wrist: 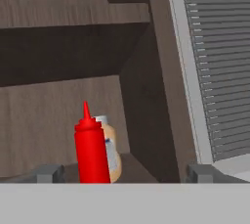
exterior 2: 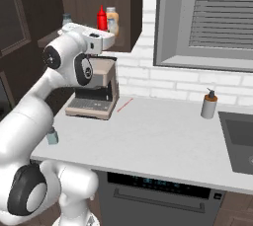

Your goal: Put the shaker and condiment bottle from the counter next to their counterparts in the cabinet.

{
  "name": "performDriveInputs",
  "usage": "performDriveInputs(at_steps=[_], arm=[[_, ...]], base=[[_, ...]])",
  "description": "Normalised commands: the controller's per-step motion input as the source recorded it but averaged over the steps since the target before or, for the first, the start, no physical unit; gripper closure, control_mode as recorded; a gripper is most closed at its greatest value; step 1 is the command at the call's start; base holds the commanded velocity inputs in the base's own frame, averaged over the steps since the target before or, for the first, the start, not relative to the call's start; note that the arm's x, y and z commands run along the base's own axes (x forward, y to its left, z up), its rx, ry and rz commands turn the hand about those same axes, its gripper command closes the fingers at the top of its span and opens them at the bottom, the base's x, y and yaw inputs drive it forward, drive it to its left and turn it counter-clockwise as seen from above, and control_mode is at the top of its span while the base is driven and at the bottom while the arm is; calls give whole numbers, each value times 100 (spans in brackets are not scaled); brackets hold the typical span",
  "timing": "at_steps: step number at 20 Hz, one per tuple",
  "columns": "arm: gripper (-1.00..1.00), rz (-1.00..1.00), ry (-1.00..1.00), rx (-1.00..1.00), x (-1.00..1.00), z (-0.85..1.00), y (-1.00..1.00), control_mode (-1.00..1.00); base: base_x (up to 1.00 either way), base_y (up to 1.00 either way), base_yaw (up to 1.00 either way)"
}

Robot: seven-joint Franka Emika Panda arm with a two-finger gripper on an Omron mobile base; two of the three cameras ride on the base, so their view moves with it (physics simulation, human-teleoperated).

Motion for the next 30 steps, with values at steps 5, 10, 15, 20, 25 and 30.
performDriveInputs(at_steps=[5,10,15,20,25,30], arm=[[-100,5,-20,0,-100,0,-62,-100],[-100,38,-21,-4,-100,13,-100,-100],[-100,57,-14,-11,-100,1,-93,-100],[-100,57,-8,-23,-100,2,-69,-100],[-100,64,-3,-33,-95,-2,-40,-100],[-100,77,0,-45,-75,-12,-15,-100]], base=[[0,0,0],[0,0,0],[0,0,0],[0,0,0],[0,0,0],[0,0,0]])
